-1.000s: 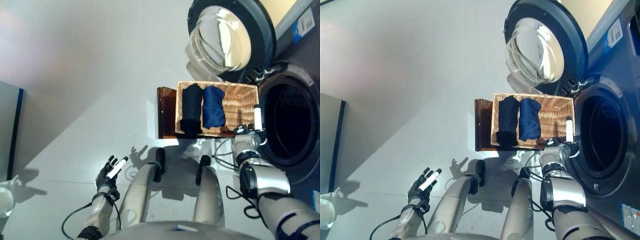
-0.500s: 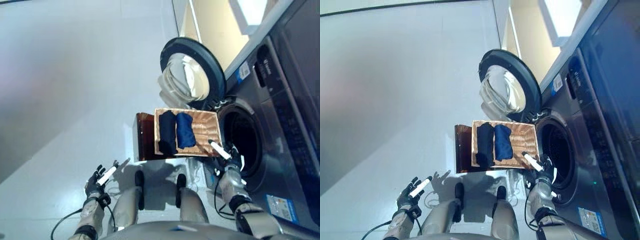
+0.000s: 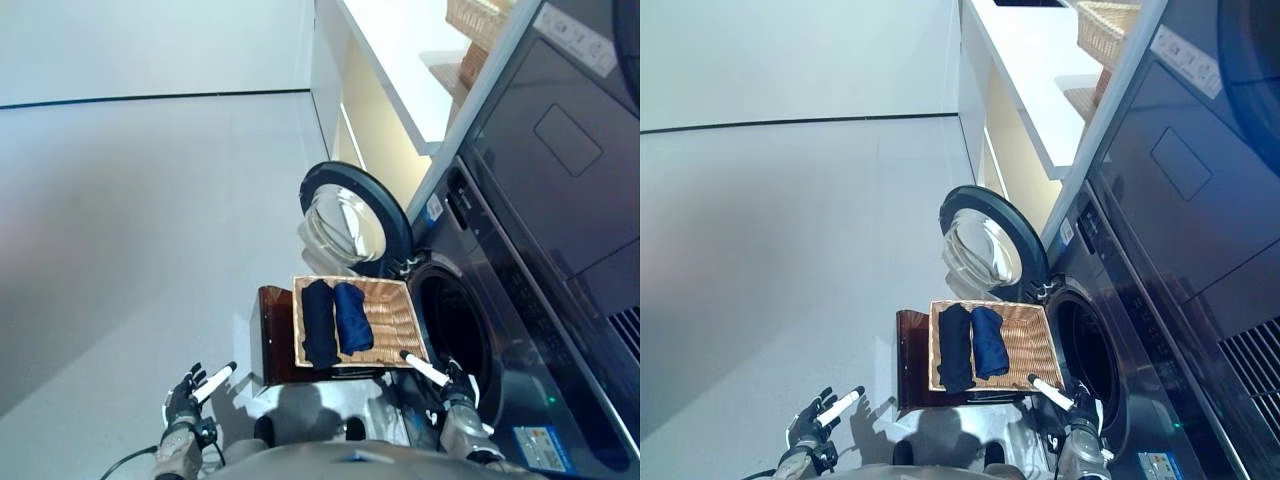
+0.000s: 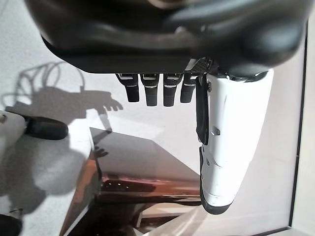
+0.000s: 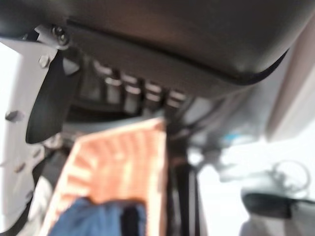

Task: Pick up the clothes and place them into the washing machine

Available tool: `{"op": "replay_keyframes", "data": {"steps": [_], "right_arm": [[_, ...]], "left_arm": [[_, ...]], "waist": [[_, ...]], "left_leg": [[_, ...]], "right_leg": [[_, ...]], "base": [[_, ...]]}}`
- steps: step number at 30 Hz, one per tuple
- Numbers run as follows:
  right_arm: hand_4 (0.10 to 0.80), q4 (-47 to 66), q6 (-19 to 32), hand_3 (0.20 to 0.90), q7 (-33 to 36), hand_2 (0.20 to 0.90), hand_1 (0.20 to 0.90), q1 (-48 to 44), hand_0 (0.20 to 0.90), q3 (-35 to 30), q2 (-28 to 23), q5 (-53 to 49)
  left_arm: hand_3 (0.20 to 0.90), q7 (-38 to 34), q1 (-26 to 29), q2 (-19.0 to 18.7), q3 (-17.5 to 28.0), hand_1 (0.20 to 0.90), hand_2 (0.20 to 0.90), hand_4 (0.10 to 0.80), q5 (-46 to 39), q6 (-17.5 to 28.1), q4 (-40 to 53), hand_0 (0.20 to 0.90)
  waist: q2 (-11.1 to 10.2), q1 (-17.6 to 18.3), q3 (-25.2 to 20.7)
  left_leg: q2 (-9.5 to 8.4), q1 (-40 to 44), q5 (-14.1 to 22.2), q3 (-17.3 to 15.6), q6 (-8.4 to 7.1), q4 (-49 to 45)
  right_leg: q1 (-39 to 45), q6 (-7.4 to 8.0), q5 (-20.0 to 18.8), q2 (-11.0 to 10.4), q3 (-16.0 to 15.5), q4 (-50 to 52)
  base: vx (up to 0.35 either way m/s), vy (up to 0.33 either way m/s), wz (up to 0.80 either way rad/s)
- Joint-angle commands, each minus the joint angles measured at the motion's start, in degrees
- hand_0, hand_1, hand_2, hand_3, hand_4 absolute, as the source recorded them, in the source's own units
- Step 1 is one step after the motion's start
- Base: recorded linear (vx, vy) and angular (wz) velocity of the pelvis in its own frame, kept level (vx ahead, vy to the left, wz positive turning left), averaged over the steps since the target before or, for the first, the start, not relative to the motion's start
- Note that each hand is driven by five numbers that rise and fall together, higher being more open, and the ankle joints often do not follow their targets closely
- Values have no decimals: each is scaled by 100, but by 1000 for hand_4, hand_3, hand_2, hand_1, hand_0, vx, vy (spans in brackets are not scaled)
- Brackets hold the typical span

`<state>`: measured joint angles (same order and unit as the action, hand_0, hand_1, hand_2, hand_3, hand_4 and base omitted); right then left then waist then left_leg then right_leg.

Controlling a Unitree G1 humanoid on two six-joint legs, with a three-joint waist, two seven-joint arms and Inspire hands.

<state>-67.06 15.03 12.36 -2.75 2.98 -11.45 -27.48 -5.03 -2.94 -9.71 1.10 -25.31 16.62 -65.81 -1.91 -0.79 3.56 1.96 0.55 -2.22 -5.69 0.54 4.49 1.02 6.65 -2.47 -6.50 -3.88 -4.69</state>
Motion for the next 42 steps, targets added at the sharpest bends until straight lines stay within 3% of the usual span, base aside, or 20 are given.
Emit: {"op": "replay_keyframes", "data": {"steps": [1,10,15,17,18,22,23,34,37,38,41,42], "right_arm": [[800,195,303,900,4,900,900,-228,900,9,-187,27],[800,40,279,900,4,900,900,-40,900,-32,-165,-19],[800,85,280,900,-49,900,900,182,900,5,-199,-20],[800,-11,285,900,-49,900,900,215,900,-73,-222,-92],[800,-62,273,900,-16,900,900,159,900,-123,-277,-93],[800,52,296,900,-54,900,900,107,900,-189,-313,-167],[800,117,309,900,-49,900,900,101,900,-292,-312,-276],[800,-114,217,900,-93,900,900,14,900,-367,-122,-356],[800,-88,197,900,-115,900,900,11,900,-430,-85,-446],[800,-71,201,900,-119,900,900,17,900,-532,-83,-540],[800,-41,200,900,-141,900,900,-2,900,-588,-89,-630],[800,13,206,900,-129,900,900,-27,900,-558,-93,-621]], "left_arm": [[900,-72,334,-83,-23,900,900,800,76,299,-33,900],[900,-83,353,-46,-28,900,900,800,136,212,-145,900],[900,-58,403,-70,-64,900,900,800,123,173,-74,900],[900,-52,449,-57,-111,900,900,800,128,171,-85,900],[900,-25,463,-36,-117,900,900,800,38,180,-47,900],[900,-30,403,-19,-81,900,900,800,36,170,-105,900],[900,-24,372,-49,-53,900,900,800,80,160,-196,900],[900,-51,386,-252,172,900,900,800,-11,227,-284,900],[900,-50,344,-248,212,900,900,800,-58,221,-282,900],[900,-41,330,-241,221,900,900,800,-43,201,-328,900],[900,-28,313,-238,233,900,900,800,-34,180,-367,900],[900,-25,279,-265,248,900,900,800,17,166,-381,900]], "waist": [[2,-130,1],[-2,-188,-58],[-43,-151,110],[-92,-148,192],[-125,-196,215],[-135,-158,146],[-116,-105,95],[-131,-198,100],[-133,-201,72],[-110,-175,89],[-82,-129,154],[-23,-74,243]], "left_leg": [[365,113,-175,127,-724,-182],[643,218,-384,253,-832,-338],[826,37,-407,441,-822,-716],[677,-168,-427,532,-808,-1008],[405,-334,-404,836,-743,-962],[233,-346,-96,820,-585,-737],[214,-347,-5,666,-548,-761],[-30,-101,236,401,-342,-733],[-166,38,332,393,-233,-706],[-289,96,396,438,-140,-745],[-434,144,444,473,-16,-808],[-552,254,489,461,109,-798]], "right_leg": [[-326,120,-474,-153,32,227],[-123,-22,-258,136,-29,282],[-276,-200,-20,322,38,777],[-294,-219,-14,274,-31,809],[-300,-177,-53,203,-51,776],[-384,-98,-104,112,51,772],[-421,-55,-116,50,120,773],[-350,165,-215,-261,306,837],[-347,253,-224,-389,357,1086],[-426,303,-361,-522,404,1491],[-692,301,-645,-631,516,2133],[-960,218,-976,-689,600,2684]], "base": [[58,-36,7],[27,-77,6],[-39,-93,2],[-69,-22,14],[-30,20,15],[23,64,11],[47,162,-16],[43,121,-16],[32,157,-5],[13,233,4],[-10,208,10],[-30,246,10]]}}
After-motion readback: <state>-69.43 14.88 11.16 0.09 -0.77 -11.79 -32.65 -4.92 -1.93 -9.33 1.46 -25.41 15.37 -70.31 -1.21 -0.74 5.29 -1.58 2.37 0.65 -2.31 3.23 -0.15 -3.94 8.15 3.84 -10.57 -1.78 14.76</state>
